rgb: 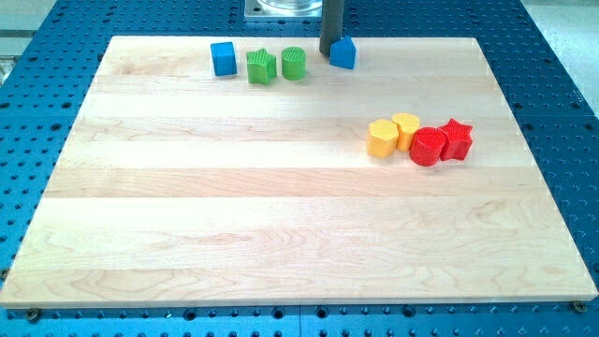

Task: Move the blue cube to the left of the green star

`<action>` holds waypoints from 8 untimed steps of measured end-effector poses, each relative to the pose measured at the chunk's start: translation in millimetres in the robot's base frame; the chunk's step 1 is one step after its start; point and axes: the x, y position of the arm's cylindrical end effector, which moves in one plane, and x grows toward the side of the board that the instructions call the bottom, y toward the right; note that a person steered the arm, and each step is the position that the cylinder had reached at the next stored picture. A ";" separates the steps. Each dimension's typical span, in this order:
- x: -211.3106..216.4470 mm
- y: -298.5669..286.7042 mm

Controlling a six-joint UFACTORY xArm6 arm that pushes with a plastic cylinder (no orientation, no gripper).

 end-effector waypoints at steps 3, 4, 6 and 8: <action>-33.0 -82.2; 0.9 -124.5; -34.3 -162.8; 17.1 -194.4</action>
